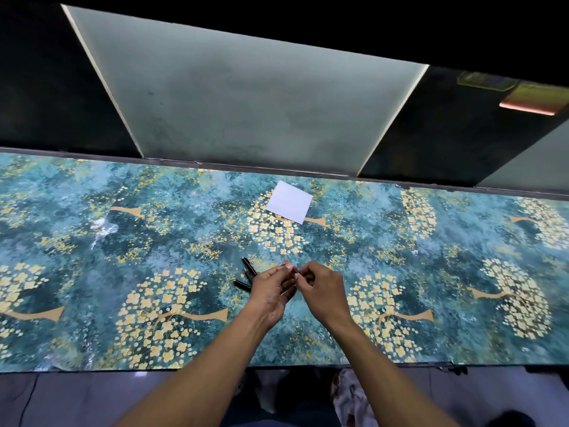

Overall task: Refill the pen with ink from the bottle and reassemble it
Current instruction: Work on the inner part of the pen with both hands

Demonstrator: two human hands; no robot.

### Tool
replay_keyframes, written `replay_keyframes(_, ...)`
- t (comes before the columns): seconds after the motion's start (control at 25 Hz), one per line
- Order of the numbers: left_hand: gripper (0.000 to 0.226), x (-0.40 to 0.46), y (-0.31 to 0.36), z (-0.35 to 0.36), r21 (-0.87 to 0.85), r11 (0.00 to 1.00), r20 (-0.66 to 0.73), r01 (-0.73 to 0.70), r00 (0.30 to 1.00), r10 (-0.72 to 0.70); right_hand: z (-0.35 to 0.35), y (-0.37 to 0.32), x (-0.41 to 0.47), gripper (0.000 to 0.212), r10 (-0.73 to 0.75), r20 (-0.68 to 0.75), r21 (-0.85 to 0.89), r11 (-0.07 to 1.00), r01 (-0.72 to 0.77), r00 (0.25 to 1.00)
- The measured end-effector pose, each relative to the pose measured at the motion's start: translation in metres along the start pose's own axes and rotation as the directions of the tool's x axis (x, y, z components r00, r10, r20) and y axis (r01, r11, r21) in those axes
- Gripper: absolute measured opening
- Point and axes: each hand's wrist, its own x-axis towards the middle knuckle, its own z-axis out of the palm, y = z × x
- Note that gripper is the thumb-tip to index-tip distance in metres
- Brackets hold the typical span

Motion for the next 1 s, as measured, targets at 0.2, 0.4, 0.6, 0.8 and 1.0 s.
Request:
replay_keyframes(0.2,0.008,0.0,-0.016,0.012,-0.004,0.996,-0.049,0.088,0.995,-0.088,-0.01,0.012,-0.007,0.01,0.051,-0.028,-0.027,0.998,-0.052,0.998)
replay_keyframes(0.4,0.01,0.004,-0.018,0.013,-0.07,0.982,-0.11,0.175,0.977,-0.182,-0.012,0.013,-0.004,0.013,0.051,-0.004,-0.081,0.995,-0.051,0.999)
replay_keyframes(0.6,0.011,0.01,-0.015,0.012,-0.123,0.967,-0.14,0.222,0.961,-0.239,-0.012,0.006,0.005,0.012,-0.006,0.019,-0.147,0.989,0.009,1.0)
replay_keyframes(0.8,0.014,0.015,-0.011,0.013,-0.171,0.949,-0.133,0.265,0.948,-0.289,-0.011,-0.002,0.015,0.008,-0.097,0.039,-0.25,0.963,0.103,0.995)
replay_keyframes(1.0,0.02,0.014,-0.006,0.015,-0.211,0.924,-0.116,0.32,0.93,-0.348,-0.012,-0.005,0.02,0.009,-0.154,0.052,-0.312,0.936,0.163,0.987)
